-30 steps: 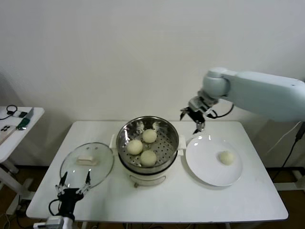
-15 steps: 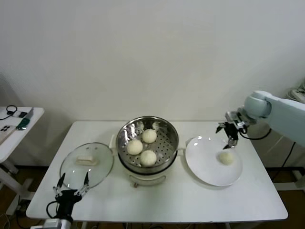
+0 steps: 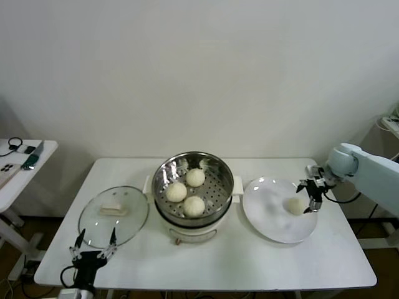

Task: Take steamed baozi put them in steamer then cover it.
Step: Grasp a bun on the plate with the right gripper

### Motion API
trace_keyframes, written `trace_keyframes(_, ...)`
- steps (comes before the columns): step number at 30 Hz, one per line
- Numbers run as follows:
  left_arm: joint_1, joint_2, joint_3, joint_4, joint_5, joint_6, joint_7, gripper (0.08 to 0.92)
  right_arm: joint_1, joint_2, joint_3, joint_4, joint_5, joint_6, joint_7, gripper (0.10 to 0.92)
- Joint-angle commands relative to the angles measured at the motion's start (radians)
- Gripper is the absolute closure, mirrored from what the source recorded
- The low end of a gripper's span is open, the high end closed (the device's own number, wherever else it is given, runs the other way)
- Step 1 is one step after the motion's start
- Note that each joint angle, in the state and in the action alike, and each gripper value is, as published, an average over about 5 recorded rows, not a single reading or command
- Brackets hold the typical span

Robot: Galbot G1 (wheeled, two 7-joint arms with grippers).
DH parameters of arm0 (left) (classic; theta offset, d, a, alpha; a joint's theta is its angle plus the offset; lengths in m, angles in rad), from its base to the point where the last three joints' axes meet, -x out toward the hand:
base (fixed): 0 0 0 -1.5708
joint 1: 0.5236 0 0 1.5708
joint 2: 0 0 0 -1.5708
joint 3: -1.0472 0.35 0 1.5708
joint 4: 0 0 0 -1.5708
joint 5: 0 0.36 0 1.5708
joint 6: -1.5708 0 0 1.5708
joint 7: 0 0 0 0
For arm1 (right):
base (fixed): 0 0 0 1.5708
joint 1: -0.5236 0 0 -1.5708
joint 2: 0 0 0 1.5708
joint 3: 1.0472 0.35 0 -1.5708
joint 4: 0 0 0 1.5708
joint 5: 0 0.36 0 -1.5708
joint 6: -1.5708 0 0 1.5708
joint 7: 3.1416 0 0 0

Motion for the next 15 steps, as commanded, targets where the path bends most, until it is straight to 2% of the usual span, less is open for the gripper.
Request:
trace_keyframes(1, -0.002, -0.001, 0.0, 0.003, 0.006, 0.002, 0.0, 0.177, -0.11, 0.087, 0.11, -0.152, -0.043, 0.006, -0.006, 0.203)
trace_keyframes(15, -0.009, -0.001, 0.002, 0.01, 0.01, 0.003, 0.0, 0.177, -0.089, 0.164, 0.085, -0.226, -0.061, 0.019, -0.03, 0.203)
